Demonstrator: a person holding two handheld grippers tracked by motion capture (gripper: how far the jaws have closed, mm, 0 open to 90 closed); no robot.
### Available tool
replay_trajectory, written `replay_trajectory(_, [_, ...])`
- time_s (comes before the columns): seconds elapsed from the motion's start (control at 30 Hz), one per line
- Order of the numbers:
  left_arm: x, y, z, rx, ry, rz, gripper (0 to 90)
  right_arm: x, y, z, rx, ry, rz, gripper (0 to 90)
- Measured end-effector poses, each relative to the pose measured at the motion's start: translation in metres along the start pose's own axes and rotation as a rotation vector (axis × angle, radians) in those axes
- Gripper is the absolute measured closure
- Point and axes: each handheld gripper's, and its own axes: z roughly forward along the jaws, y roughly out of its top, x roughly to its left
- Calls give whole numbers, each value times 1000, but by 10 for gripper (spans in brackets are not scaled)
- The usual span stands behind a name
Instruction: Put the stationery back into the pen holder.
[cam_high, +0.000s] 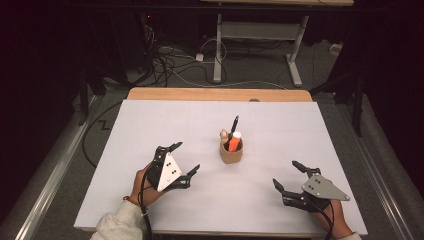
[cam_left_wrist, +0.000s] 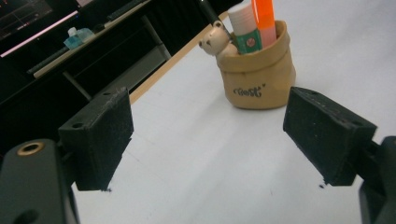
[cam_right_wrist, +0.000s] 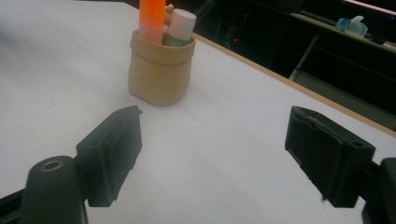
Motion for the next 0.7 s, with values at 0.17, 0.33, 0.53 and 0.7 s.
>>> replay_trajectory(0.17, [0, -12, -10, 20, 14, -7, 155, -1, -1, -1, -3, -5, 1, 194])
replay_trajectory(0.33, [0, -29, -25, 51, 15, -28, 155, -1, -2, -1, 0, -8, -5, 195])
replay_trajectory(0.53, [0, -49, -44, 91, 23, -87, 155, 0, -1, -1, -4, -9, -8, 195])
replay_trajectory(0.7, [-1, -55, -53, 99, 19, -116, 155, 1, -1, -2, -7, -9, -6, 196])
